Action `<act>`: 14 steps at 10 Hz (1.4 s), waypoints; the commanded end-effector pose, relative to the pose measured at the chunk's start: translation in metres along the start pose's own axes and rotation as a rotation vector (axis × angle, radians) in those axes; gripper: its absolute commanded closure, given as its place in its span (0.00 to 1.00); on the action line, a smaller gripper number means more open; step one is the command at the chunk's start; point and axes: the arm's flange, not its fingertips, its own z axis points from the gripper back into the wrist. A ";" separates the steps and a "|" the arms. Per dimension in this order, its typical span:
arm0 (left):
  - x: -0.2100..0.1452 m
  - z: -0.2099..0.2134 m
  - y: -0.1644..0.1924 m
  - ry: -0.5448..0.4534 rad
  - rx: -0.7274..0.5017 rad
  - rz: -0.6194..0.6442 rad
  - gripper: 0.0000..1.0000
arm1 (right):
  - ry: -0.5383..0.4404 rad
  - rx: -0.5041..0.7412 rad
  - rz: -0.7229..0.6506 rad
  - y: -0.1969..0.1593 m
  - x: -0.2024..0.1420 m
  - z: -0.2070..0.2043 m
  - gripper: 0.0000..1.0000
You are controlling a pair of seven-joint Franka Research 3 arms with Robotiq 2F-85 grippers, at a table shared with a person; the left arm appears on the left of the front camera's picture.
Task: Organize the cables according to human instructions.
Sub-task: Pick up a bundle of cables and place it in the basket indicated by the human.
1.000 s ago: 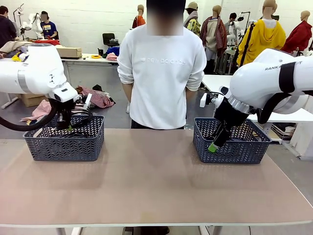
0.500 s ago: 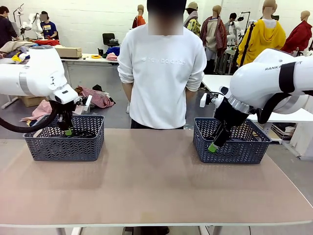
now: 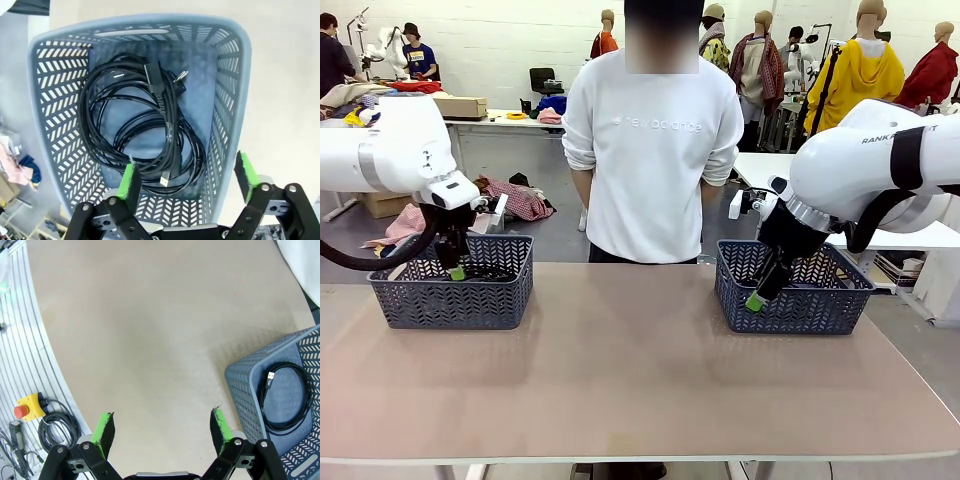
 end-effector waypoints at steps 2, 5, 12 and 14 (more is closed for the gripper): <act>-0.006 0.007 0.003 -0.037 -0.020 -0.010 0.00 | 0.015 -0.005 0.004 -0.002 0.001 0.002 0.00; -0.007 0.006 0.001 -0.066 -0.052 0.037 0.00 | 0.015 -0.005 0.004 -0.002 0.001 0.002 0.00; -0.001 0.005 0.002 -0.015 -0.009 0.011 0.00 | 0.015 -0.005 0.004 -0.002 0.001 0.002 0.00; -0.001 0.005 0.002 -0.015 -0.009 0.011 0.00 | 0.015 -0.005 0.004 -0.002 0.001 0.002 0.00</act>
